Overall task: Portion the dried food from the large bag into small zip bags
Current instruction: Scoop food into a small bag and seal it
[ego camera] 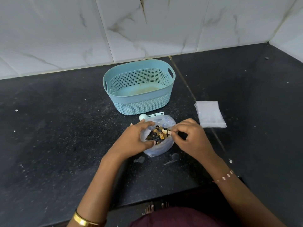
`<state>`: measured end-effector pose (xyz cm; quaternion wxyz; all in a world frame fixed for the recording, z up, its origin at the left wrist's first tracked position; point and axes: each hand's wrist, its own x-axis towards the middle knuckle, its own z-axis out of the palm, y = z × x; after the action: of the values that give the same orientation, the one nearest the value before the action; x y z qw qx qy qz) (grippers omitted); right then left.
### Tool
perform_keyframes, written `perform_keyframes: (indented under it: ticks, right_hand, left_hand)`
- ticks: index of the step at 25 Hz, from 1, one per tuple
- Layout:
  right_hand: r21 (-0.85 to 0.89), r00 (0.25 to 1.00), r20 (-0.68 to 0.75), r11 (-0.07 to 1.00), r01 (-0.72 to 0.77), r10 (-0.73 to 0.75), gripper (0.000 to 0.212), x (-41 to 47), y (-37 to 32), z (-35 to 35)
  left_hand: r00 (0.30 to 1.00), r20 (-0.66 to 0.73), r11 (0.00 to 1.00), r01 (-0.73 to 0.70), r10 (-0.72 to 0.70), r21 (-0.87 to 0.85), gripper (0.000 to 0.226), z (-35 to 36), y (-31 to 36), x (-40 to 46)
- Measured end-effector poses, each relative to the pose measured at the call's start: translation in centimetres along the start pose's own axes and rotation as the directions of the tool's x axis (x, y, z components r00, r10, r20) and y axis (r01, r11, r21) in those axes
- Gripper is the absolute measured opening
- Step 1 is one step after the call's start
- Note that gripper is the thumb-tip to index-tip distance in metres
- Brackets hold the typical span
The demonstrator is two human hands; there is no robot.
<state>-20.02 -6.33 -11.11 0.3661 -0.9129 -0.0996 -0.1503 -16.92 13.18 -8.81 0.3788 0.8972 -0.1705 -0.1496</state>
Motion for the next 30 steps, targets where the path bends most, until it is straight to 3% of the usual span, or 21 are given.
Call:
perform_keyframes:
  ticks: [3, 6, 8, 11, 14, 19, 21, 23, 25, 30]
  right_hand:
    - [0.262, 0.971, -0.065, 0.943, -0.205, 0.229, 0.005, 0.7, -0.1, -2.0]
    - [0.223, 0.913, -0.22, 0.929, -0.296, 0.344, 0.009, 1.6, 1.7, -4.2]
    - [0.092, 0.856, -0.319, 0.912, -0.4, 0.407, 0.006, 2.1, 4.3, -5.2]
    - [-0.019, 0.759, -0.403, 0.824, -0.566, 0.512, 0.017, 2.0, 8.6, -6.2]
    - [-0.01, 0.672, -0.356, 0.716, -0.698, 0.65, 0.027, 2.1, 10.4, -6.1]
    - [0.057, 0.624, -0.186, 0.643, -0.764, 0.759, 0.022, 2.8, 10.2, -6.2]
    - [0.088, 0.604, -0.157, 0.62, -0.78, 0.782, 0.014, 2.8, 10.2, -6.2]
    - [0.066, 0.587, -0.125, 0.597, -0.8, 0.8, 0.017, 2.7, 9.8, -6.0]
    - [0.079, 0.596, -0.11, 0.605, -0.793, 0.795, 0.017, 2.7, 9.4, -5.9]
    - [0.425, 0.7, -0.014, 0.638, -0.642, 0.714, 0.006, 2.9, 6.2, -7.1]
  left_hand:
    - [0.971, -0.236, 0.999, -0.039, 0.041, 0.011, 0.03, -0.4, 1.5, 0.6]
    - [0.935, -0.346, 0.974, -0.146, 0.078, -0.174, 0.016, 0.3, 5.0, 1.4]
    - [0.962, -0.262, 0.897, -0.18, 0.075, -0.404, 0.018, 1.8, 7.8, 2.4]
    - [0.999, 0.005, 0.75, 0.028, -0.033, -0.661, 0.025, 5.6, 10.8, 4.8]
    - [0.961, 0.192, 0.667, 0.277, -0.2, -0.691, 0.038, 9.1, 11.7, 6.8]
    - [0.913, 0.194, 0.546, 0.373, -0.358, -0.75, 0.056, 10.9, 11.3, 8.3]
    - [0.887, 0.231, 0.476, 0.416, -0.401, -0.775, 0.046, 10.8, 10.8, 9.0]
    - [0.867, 0.263, 0.434, 0.449, -0.424, -0.781, 0.02, 10.6, 11.0, 9.1]
    - [0.867, 0.254, 0.442, 0.446, -0.428, -0.778, 0.013, 10.6, 11.3, 9.2]
    - [0.922, 0.149, 0.489, 0.321, -0.358, -0.811, 0.029, 9.9, 11.1, 9.2]
